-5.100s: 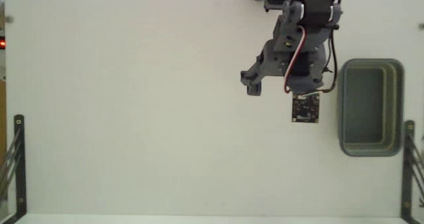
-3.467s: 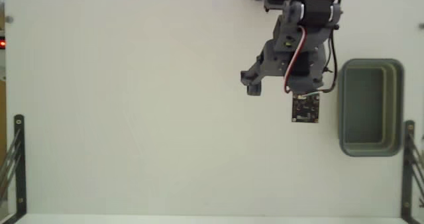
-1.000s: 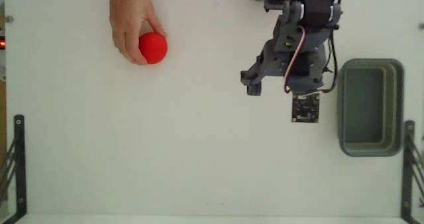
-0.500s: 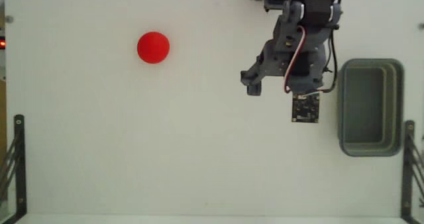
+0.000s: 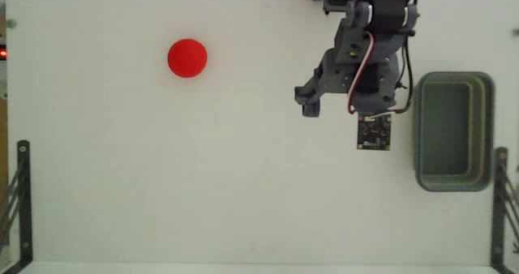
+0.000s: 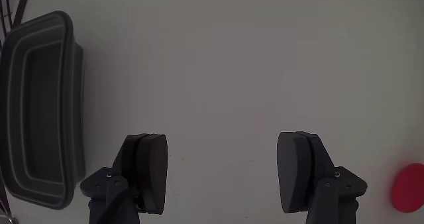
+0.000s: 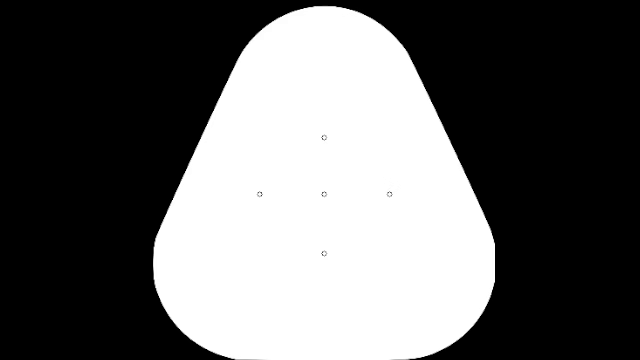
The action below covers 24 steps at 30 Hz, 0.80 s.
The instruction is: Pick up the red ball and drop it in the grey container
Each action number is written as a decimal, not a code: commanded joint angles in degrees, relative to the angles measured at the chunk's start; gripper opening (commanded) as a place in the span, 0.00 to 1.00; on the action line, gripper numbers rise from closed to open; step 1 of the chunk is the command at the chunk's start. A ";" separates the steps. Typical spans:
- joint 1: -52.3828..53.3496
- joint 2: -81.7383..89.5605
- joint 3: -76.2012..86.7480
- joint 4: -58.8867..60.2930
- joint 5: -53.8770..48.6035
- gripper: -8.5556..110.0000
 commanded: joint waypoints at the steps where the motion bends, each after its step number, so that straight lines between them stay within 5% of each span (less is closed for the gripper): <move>1: 0.31 2.02 0.21 0.13 0.26 1.00; 24: 9.02 2.02 0.21 0.13 0.26 1.00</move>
